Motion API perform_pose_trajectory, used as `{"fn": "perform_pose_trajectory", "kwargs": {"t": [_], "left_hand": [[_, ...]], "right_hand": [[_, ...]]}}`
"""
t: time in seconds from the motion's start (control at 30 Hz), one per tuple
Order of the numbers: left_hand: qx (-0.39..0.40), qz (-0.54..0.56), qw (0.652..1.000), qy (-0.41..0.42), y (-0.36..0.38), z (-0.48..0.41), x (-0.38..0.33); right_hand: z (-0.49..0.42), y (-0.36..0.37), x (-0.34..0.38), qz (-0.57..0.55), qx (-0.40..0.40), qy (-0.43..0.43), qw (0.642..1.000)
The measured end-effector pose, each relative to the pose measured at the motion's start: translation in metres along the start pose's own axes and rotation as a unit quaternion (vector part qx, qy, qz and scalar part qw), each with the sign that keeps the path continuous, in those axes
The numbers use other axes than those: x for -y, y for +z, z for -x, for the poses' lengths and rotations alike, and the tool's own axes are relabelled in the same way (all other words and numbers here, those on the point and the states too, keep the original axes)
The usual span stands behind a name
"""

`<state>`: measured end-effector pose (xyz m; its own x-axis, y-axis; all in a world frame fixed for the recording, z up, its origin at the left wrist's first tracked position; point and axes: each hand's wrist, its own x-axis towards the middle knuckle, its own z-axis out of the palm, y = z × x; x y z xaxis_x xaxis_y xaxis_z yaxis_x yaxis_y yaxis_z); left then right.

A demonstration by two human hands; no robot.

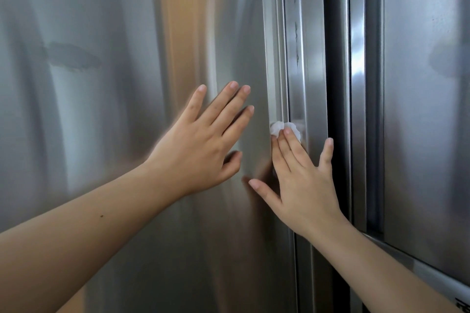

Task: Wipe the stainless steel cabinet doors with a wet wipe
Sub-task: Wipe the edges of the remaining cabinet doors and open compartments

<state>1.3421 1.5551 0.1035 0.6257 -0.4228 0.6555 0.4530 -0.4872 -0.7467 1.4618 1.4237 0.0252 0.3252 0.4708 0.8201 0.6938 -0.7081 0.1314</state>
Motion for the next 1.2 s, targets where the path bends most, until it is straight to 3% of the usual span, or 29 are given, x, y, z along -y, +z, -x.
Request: {"fn": "perform_pose_trajectory", "kwargs": {"t": [0.3, 0.43, 1.2], "left_hand": [[0.002, 0.008, 1.0, -0.001, -0.001, 0.0, 0.0], [0.002, 0.01, 1.0, -0.001, -0.001, 0.0, 0.0], [0.019, 0.005, 1.0, 0.001, -0.002, 0.0, 0.0]], "right_hand": [[0.002, 0.0, 0.007, -0.101, -0.057, 0.017, 0.993], [-0.004, 0.0, 0.002, -0.092, -0.086, -0.013, 0.992], [0.038, 0.016, -0.003, -0.022, 0.017, -0.058, 0.998]]}}
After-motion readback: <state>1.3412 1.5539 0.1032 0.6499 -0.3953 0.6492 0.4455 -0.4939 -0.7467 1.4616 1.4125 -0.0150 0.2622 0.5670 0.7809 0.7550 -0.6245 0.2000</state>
